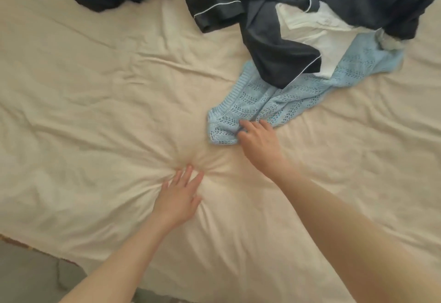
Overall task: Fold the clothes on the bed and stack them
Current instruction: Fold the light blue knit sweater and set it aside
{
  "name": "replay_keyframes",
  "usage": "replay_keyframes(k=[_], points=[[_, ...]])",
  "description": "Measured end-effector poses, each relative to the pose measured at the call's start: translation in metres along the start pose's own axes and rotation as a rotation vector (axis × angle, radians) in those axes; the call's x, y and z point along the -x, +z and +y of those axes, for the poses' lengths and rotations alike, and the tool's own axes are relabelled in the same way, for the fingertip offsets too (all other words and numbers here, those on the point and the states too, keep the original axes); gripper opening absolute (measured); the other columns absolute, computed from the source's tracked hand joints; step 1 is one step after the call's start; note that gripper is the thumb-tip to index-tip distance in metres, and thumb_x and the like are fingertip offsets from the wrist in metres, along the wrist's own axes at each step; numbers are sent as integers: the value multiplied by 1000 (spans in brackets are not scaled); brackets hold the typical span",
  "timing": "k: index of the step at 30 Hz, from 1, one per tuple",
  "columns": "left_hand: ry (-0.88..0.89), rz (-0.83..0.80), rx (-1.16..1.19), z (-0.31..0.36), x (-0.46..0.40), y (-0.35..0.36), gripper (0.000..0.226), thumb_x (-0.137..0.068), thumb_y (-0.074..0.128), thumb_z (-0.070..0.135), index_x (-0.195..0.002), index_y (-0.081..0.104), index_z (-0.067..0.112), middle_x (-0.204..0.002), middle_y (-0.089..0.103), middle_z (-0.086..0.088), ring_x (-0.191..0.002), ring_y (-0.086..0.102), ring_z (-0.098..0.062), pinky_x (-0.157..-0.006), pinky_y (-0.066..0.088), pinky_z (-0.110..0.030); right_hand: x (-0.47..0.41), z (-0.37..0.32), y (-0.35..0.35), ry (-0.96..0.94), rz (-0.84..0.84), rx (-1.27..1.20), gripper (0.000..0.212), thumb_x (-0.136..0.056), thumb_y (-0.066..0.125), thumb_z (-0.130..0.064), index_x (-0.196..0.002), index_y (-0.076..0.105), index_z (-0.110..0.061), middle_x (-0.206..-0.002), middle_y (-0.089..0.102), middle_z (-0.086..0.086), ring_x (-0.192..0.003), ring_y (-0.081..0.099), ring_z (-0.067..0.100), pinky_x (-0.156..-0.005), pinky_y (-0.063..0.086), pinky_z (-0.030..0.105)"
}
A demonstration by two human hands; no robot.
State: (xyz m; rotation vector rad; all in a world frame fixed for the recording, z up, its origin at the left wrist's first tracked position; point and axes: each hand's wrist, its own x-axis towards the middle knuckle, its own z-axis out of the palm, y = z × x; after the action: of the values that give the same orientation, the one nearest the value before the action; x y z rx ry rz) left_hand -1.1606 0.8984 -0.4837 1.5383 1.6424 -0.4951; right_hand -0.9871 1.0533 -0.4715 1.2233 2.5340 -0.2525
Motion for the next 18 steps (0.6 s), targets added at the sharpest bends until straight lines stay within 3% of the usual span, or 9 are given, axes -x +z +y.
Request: replay_keyframes(k=[3, 5, 7, 9, 11, 12, 14, 16, 18], points=[[39, 29, 65, -1, 3, -12, 61, -97, 39, 31, -151, 9, 25, -159, -1, -6, -146, 7, -23, -116, 16, -38, -3, 0, -8, 35, 41, -125, 25, -92, 38, -6, -108, 57, -9, -117, 59, 8, -108, 56, 26, -97, 31, 34], [54, 183, 221, -1, 7, -26, 64, -94, 48, 25, -150, 17, 20, -155, 20, -7, -140, 27, -22, -110, 27, -34, 12, -8, -18, 125, 104, -361, 19, -96, 38, -10, -105, 54, -5, -96, 63, 15, -95, 56, 32, -82, 38, 39], [69, 352, 376, 4, 10, -45, 77, -90, 58, 18, -150, 11, 19, -152, 23, -9, -137, 31, -24, -106, 33, -37, 41, -21, -29, 169, 159, -614, 16, -96, 42, -8, -100, 55, -1, -86, 61, 19, -87, 54, 34, -71, 36, 39], [202, 463, 302, 13, 11, -69, 91, -83, 67, 13, -149, 5, 21, -156, 11, -13, -142, 21, -28, -108, 32, -41, 78, -28, -40, 154, 230, -734, 12, -92, 47, -3, -93, 58, 2, -81, 61, 18, -80, 56, 32, -68, 34, 34], [402, 548, 112, 30, 13, -96, 93, -73, 75, 5, -146, 21, 22, -154, 15, -20, -141, 23, -36, -108, 33, -47, 114, -30, -52, 195, 334, -801, 11, -88, 50, -1, -88, 60, 3, -76, 61, 14, -74, 55, 23, -65, 34, 24], [504, 571, 38, 42, 17, -108, 89, -65, 78, 1, -142, 37, 18, -150, 26, -23, -137, 30, -41, -105, 36, -50, 130, -29, -58, 246, 382, -845, 11, -87, 51, -1, -88, 61, 2, -74, 61, 9, -71, 52, 16, -64, 33, 17], [682, 606, -39, 65, 31, -119, 68, -52, 80, -8, -116, 66, 8, -136, 47, -25, -124, 45, -47, -95, 44, -55, 157, -26, -71, 356, 443, -945, 10, -88, 52, 0, -89, 62, 0, -71, 57, -3, -68, 48, 7, -64, 34, 9], [785, 625, -28, 86, 52, -119, 50, -49, 76, -15, -95, 72, 5, -121, 62, -19, -116, 54, -44, -91, 48, -51, 180, -26, -88, 387, 475, -1018, 10, -89, 52, 1, -89, 61, -3, -69, 51, -15, -67, 48, 4, -65, 35, 8], [767, 588, 181, 102, 81, -112, 42, -59, 64, -22, -92, 70, 3, -109, 68, -14, -113, 58, -35, -93, 47, -38, 202, -27, -106, 370, 482, -1070, 12, -91, 51, 1, -87, 59, -8, -68, 49, -16, -66, 48, 7, -64, 37, 17]])
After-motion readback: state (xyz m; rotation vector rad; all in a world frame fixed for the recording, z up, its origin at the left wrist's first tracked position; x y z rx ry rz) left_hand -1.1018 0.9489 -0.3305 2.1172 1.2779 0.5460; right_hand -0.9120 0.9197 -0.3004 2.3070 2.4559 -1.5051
